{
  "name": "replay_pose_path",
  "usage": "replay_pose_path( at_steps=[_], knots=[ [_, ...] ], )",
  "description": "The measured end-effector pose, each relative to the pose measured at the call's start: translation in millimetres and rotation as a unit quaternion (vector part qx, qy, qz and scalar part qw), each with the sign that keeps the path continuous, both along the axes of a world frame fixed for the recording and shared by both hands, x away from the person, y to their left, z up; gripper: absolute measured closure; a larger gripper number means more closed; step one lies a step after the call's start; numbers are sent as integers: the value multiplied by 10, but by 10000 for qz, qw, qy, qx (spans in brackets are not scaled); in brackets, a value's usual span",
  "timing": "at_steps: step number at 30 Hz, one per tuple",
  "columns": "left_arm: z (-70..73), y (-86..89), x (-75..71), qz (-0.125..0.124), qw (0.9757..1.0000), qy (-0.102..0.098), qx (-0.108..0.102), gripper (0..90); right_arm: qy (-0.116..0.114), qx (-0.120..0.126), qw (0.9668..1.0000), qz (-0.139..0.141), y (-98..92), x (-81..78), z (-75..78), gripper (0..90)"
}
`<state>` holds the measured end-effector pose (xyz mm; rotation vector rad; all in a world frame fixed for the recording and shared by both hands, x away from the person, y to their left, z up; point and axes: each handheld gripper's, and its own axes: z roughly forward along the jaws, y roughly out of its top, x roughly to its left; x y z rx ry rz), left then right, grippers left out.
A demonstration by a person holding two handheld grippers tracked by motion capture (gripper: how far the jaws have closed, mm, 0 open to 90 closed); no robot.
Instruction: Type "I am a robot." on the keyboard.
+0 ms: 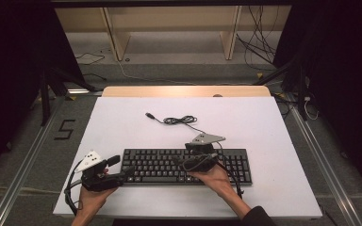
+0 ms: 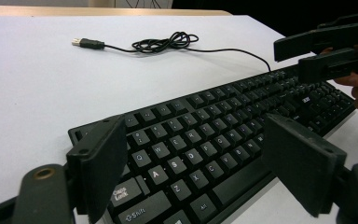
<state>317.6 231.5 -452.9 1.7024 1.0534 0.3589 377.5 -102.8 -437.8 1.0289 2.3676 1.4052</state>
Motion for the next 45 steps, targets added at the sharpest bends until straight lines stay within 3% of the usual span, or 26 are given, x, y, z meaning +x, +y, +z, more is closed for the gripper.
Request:
replay_pose_path(
  at_steps=[16,29,34,41,45],
  knots=[
    [-40,48,44,94,9995,290,80,389,-61,161,9999,-5,-159,-161,45,252],
    [-122,70,112,49,9969,669,402,670,-92,210,9997,-12,-259,-254,58,245],
    [-143,53,125,18,9959,710,567,773,-99,230,9997,-35,-290,-285,64,245],
    [-176,33,148,-71,9938,813,749,874,-133,271,9995,-28,-313,-334,75,242],
    [-192,28,161,-113,9928,892,787,888,-180,318,9993,-37,-336,-366,85,241]
  ],
)
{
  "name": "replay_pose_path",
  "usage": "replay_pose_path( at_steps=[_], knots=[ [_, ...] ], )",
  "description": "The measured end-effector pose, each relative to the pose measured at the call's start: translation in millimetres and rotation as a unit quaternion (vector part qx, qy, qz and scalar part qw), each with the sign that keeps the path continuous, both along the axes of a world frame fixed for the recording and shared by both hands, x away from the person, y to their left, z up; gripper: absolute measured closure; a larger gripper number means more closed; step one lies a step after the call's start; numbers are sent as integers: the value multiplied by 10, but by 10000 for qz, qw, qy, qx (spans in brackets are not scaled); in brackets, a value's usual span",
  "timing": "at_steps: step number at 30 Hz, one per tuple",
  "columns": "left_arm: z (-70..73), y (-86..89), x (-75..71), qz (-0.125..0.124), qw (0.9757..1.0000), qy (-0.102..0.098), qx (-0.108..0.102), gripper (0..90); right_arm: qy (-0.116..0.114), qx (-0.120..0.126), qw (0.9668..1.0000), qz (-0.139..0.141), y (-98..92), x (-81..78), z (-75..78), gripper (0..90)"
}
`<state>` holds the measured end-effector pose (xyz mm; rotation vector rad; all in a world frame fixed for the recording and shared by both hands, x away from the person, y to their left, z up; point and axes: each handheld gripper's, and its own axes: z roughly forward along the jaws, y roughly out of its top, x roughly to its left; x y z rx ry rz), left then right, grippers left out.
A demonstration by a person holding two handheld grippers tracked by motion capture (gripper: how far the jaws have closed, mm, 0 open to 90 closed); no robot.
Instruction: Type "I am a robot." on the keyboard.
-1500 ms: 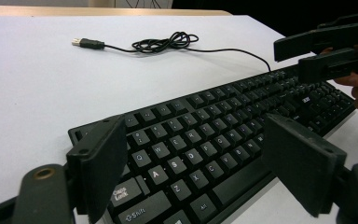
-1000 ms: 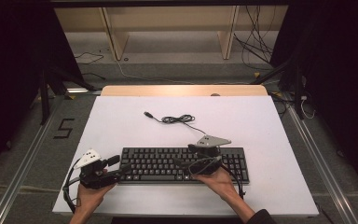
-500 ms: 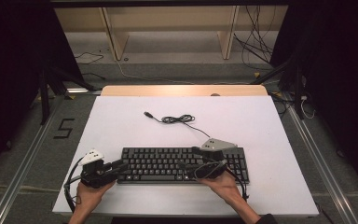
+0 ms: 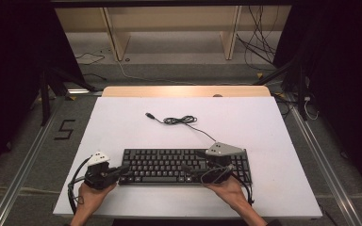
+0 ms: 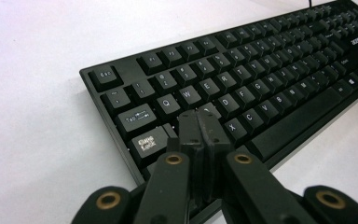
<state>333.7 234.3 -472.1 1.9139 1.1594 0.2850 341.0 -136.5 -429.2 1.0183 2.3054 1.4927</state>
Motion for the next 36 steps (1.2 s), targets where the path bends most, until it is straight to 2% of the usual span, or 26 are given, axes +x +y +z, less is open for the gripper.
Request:
replay_pose_path(
  at_steps=[11,14,20,25,27,33,36],
  knots=[
    [-41,-15,34,-16,9999,137,84,889,-45,69,9999,-107,-121,-63,0,240],
    [-52,-17,42,-32,9997,155,195,889,-36,72,9999,-117,-134,-73,-5,239],
    [-81,-29,58,-22,9994,237,267,889,-49,89,9999,-114,-150,-93,-9,236],
    [-100,-37,68,-19,9990,331,305,891,-59,105,9998,-137,-168,-105,-8,235],
    [-105,-36,71,-13,9990,353,261,892,-54,101,9998,-135,-173,-108,-11,235],
    [-107,-35,72,-18,9991,345,249,892,-48,101,9998,-141,-173,-115,-14,235],
    [-89,-35,64,-47,9990,312,310,890,-54,98,9998,-138,-173,-118,-9,235]
  ],
)
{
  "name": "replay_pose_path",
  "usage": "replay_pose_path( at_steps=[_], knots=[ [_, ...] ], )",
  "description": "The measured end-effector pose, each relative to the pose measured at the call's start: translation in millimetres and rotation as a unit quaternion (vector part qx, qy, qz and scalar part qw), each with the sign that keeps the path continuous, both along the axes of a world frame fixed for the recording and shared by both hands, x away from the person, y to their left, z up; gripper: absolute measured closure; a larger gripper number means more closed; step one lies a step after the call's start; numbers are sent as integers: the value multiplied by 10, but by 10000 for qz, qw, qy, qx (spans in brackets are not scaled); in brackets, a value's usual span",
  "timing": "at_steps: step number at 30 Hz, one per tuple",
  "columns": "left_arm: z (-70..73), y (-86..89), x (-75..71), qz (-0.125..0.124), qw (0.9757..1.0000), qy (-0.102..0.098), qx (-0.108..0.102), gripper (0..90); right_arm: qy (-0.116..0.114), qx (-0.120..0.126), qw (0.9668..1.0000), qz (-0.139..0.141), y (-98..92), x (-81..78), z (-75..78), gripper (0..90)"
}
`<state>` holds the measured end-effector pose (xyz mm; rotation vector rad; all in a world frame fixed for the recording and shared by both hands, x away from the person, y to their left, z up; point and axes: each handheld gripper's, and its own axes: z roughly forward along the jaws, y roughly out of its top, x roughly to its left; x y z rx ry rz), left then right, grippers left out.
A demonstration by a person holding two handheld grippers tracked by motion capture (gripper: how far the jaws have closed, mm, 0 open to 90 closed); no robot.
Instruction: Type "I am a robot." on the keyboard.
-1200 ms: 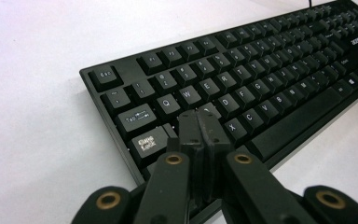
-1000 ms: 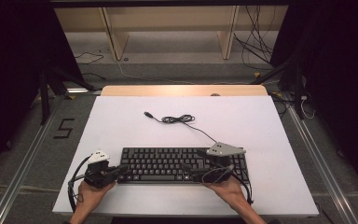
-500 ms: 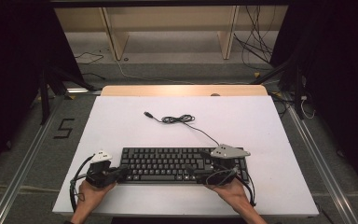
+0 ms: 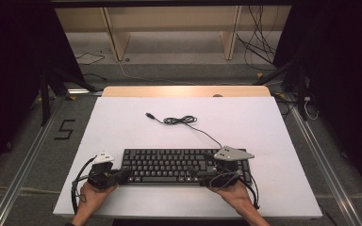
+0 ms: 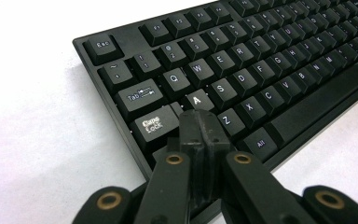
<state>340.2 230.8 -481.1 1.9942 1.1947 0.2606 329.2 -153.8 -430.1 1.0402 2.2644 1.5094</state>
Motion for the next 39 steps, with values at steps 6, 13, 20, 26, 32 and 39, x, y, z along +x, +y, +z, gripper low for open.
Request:
replay_pose_path(
  at_steps=[6,13,20,26,32,39],
  knots=[
    [80,6,-37,37,9995,-272,-178,884,-8,9,10000,-6,-3,2,1,235],
    [126,-11,-65,13,9983,-416,-398,716,-22,20,10000,1,1,0,3,232],
    [184,-1,-81,106,9955,-596,-729,503,-26,23,10000,16,12,-2,0,225],
    [210,-7,-85,173,9927,-716,-954,354,-39,31,10000,28,22,-3,-2,220],
    [237,-7,-91,218,9904,-813,-1095,281,-29,31,10000,55,36,-6,-5,214],
    [257,-15,-65,261,9895,-815,-1168,251,-48,41,10000,58,41,-11,-4,210]
  ],
)
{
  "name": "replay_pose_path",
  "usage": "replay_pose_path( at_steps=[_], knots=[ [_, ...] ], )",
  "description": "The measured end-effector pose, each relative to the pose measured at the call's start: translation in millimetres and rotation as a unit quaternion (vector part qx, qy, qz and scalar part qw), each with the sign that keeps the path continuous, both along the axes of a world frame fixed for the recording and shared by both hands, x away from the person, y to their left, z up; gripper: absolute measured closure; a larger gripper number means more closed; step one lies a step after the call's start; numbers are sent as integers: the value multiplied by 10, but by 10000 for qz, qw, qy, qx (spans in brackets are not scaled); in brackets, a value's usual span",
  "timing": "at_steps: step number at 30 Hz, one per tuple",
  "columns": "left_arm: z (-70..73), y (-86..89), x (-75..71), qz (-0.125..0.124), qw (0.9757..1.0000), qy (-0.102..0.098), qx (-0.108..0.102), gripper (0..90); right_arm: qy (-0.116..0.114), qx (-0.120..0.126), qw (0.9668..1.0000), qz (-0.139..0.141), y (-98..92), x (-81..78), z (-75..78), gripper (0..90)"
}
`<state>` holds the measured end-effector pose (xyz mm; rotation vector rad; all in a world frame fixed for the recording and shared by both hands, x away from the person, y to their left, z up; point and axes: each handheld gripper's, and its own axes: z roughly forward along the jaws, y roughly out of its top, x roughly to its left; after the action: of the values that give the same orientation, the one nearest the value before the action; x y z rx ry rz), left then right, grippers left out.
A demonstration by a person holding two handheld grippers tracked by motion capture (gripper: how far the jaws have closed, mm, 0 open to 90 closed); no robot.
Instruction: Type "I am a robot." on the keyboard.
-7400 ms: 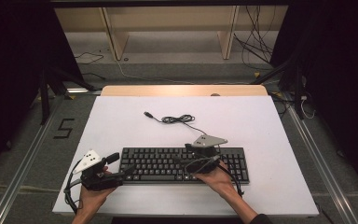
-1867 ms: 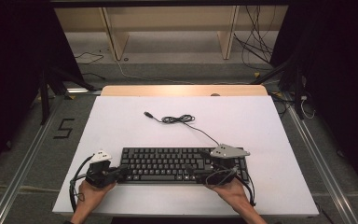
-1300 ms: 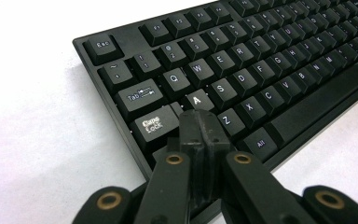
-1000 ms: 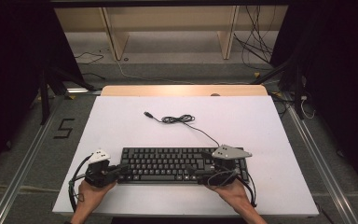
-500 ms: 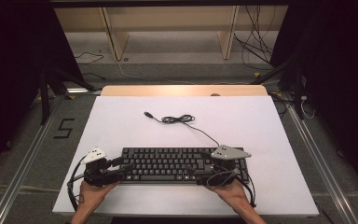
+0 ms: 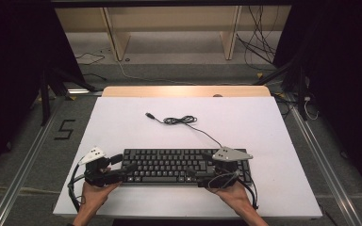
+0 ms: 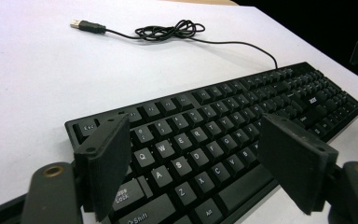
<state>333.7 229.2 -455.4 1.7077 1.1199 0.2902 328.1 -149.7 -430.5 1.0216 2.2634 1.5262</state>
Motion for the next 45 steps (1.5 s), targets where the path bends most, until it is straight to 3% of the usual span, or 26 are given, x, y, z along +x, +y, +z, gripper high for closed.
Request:
replay_pose_path(
  at_steps=[9,17,22,29,33,36,45],
  knots=[
    [2,-50,46,-24,10000,62,68,267,-32,39,10000,4,-5,-6,4,210],
    [-14,-149,49,-215,9995,153,174,308,-32,36,10000,17,0,-6,-2,209],
    [-31,-226,26,-459,9985,152,250,418,-38,32,10000,26,2,-7,-2,209],
    [-87,-368,-17,-1004,9927,150,654,751,-50,33,10000,22,-1,-10,2,210],
    [-145,-459,-28,-1150,9888,274,908,860,-55,31,10000,25,-3,-11,3,210],
    [-181,-491,-26,-1219,9867,380,1010,888,-51,33,10000,24,-4,-12,4,210],
    [-244,-500,4,-1202,9840,562,1190,890,-55,25,10000,33,0,-12,2,210]
  ],
)
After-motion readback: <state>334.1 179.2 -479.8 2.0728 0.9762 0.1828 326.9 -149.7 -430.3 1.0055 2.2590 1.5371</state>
